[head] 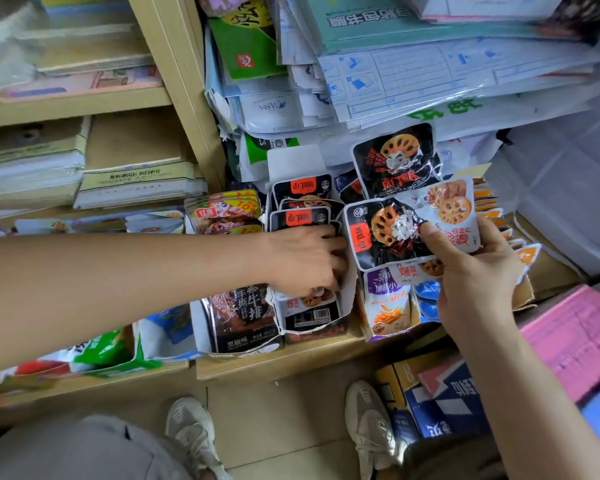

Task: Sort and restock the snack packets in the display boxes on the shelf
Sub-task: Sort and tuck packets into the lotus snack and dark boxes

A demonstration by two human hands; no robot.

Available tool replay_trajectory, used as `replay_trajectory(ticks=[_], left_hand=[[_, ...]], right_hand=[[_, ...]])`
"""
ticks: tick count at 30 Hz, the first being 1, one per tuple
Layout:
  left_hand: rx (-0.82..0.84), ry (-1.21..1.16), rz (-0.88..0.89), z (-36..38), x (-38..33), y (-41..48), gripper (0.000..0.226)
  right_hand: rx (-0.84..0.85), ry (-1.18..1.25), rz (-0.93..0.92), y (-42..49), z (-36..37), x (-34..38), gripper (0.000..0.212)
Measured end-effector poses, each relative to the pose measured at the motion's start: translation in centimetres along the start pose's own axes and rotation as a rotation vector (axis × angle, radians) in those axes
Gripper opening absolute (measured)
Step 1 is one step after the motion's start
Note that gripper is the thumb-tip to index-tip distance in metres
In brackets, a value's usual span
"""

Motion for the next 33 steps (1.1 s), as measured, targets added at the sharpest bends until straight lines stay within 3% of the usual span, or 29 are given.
replay_trajectory(ticks=[8,18,20,26,28,30,33], left_hand=[[-0.156,-0.348,-0.093,-0.6,0.8,-1.0,0.024],[-0.049,-0.432,-0.174,-0.1,1.9,-0.4,0.039],[0.007,-0.453,-0.16,-0.1,1.9,-0.4,0.052],[0.137,-0.825,-0.235,0.7,2.4,-0.7,0.076],[0.171,-0.946,-0.227,0.6,2.7,-0.8,0.065],[0.201,-0.912,-0.203,0.2,2.9,-0.7,0.056],[0.181,-0.87,-0.223,0.2,2.7,-0.3,0.062]], right_hand=[[-0.013,0.014,0.036,-0.2,0.1,0.3,0.029],[-0.016,-0.001,0.055,-0.3,0.0,0.5,0.031],[-0.014,-0.006,0.05,-0.3,0.0,0.5,0.031],[-0.01,-0.014,0.032,-0.3,-0.1,0.4,0.028],[-0.01,-0.016,0.03,-0.3,-0.1,0.4,0.028],[-0.014,-0.015,0.035,-0.3,-0.2,0.5,0.028],[-0.012,-0.025,0.027,-0.2,-0.1,0.5,0.024]])
Point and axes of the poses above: each hand's wrist, its own y-axis towards the middle knuckle, its own z-axis out of the palm, x = y × z, the point moved 4 cm from there along y, towards the middle knuckle, and after that the axes turned 4 degrees about y, right-handed, at the moved point
